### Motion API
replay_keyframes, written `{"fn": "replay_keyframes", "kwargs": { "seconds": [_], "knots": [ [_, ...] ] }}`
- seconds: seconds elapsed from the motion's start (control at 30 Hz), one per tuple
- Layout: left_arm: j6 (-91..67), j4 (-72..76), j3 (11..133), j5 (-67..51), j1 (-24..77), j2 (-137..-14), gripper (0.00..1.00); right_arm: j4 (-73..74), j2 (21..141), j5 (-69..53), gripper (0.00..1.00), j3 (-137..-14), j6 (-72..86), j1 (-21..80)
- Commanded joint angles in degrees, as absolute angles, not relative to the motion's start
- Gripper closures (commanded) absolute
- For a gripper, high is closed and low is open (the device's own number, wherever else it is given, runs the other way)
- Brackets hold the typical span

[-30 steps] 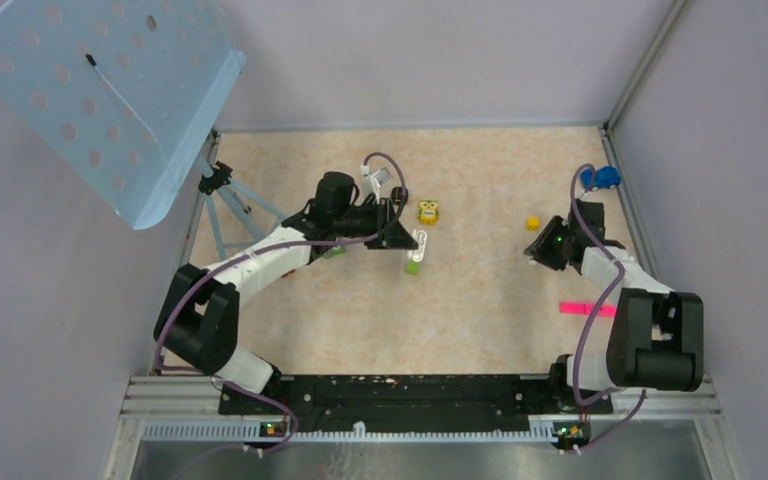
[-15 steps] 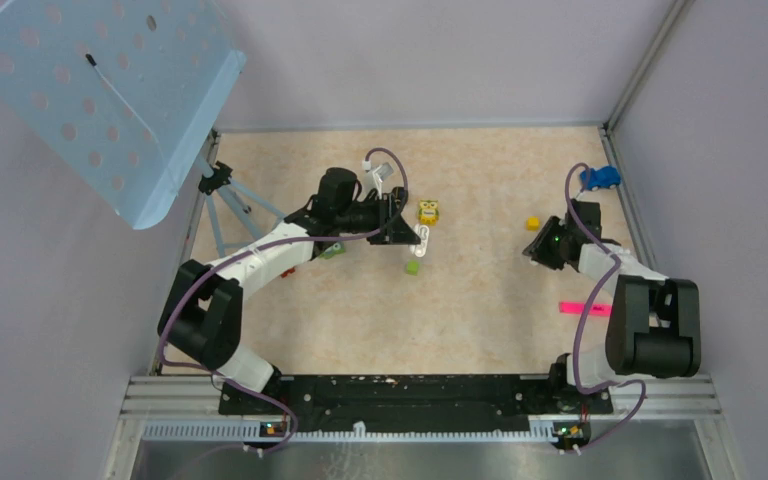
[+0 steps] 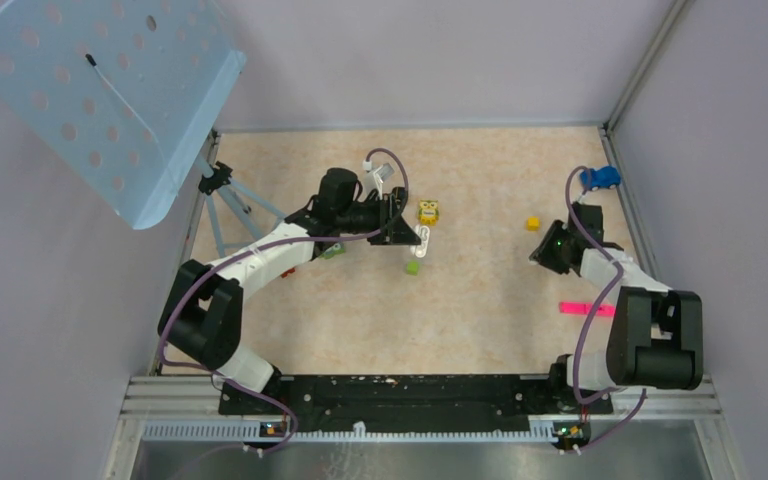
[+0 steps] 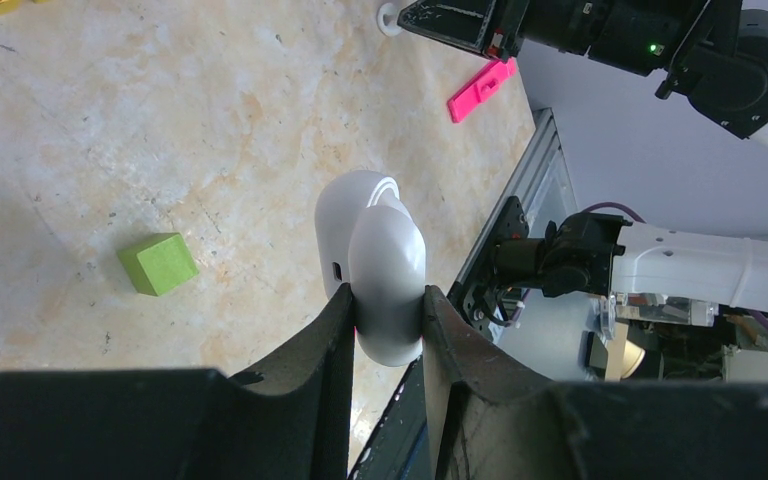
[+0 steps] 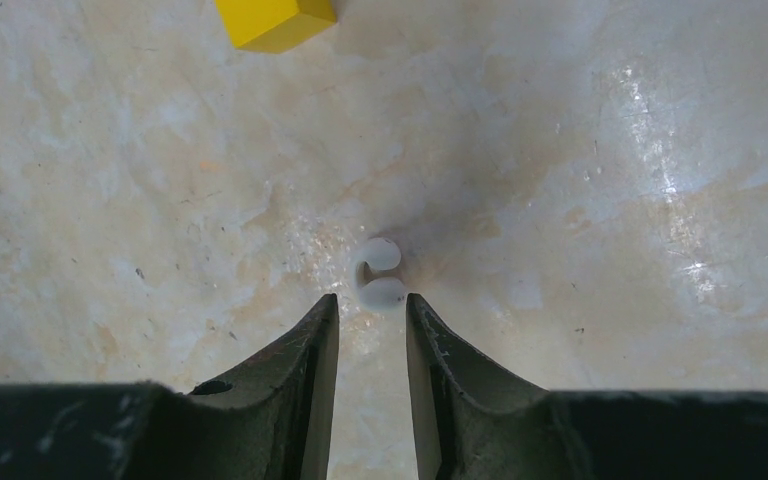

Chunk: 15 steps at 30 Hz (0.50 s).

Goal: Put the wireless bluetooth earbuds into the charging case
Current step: Pick up the left earbud from the corner of the board.

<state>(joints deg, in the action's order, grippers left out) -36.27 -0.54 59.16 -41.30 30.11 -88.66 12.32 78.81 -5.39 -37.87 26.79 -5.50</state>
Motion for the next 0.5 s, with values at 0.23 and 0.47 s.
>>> {"fn": "replay_keyframes", "kwargs": {
  "seconds": [0.23,0.47],
  "knots": [
    [-36.27,1.64,60.60,-42.40,30.39,-88.83,1.00,12.84,73.66,-6.61,0.70,-40.51,24.41,-3.57],
    [-36.14,1.85,60.36,-42.22,30.54,-88.31,1.00,12.53,79.13,-6.27,0.70,-42.13,24.11,-2.72]
  ]
}}
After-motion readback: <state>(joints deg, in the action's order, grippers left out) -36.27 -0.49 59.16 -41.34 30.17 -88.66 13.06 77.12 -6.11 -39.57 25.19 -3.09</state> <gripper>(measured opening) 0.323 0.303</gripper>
